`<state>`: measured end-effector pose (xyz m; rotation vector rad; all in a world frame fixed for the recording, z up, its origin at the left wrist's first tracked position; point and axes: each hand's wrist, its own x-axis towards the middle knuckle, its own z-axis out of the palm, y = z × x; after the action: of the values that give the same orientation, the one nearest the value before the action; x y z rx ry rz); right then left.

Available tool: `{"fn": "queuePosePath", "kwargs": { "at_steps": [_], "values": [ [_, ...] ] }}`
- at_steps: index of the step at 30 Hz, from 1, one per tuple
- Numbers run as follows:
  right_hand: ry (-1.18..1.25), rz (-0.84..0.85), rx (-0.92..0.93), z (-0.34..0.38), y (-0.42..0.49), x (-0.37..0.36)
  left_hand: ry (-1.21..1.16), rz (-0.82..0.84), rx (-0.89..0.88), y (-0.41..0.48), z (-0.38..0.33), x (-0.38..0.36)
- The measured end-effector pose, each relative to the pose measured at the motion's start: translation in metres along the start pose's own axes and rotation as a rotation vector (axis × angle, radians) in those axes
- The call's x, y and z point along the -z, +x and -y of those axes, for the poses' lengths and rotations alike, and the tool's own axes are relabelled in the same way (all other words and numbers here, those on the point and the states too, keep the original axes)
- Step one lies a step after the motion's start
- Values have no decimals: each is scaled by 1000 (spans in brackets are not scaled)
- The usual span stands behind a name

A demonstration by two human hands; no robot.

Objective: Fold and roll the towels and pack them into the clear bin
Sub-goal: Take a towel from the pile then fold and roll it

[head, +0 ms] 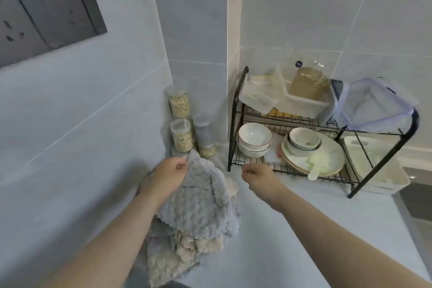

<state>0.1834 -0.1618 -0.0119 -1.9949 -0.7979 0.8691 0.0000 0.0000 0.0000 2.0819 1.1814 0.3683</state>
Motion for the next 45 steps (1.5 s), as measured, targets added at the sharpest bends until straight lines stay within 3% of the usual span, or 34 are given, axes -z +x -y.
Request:
{"fn": "queuePosePath", "kwargs": {
  "at_steps": [6, 11, 16, 20, 25, 27, 33, 36, 41, 45],
  "values": [
    [23, -16, -76, -10, 48, -45, 99, 91, -31, 63, 48, -47],
    [-187, 90, 103, -36, 68, -67, 65, 43, -133, 82, 67, -67],
    [34, -67, 238, -56, 62, -73, 89, -133, -306, 78, 63, -64],
    [48, -268, 331, -60, 41, -68, -32, -265, -478, 61, 37, -48],
    [88, -70, 401, -71, -10, -67, -205, -412, -690, 15, -1, -19],
    [102, -86, 397, -78, -34, -69, -209, -455, -749, -9, -9, -4],
    [0, -338, 365, -80, -125, -48, -104, -416, -871, -95, -29, 36],
    [-86, -591, 355, -82, -165, -10, -74, -340, -848, -116, -48, 34],
    [-152, -767, 225, -110, -189, 64, -176, -152, -712, -104, -88, -16],
    [-49, -858, 260, -137, -174, 110, -110, -118, -754, -74, -112, -79]
  ]
}}
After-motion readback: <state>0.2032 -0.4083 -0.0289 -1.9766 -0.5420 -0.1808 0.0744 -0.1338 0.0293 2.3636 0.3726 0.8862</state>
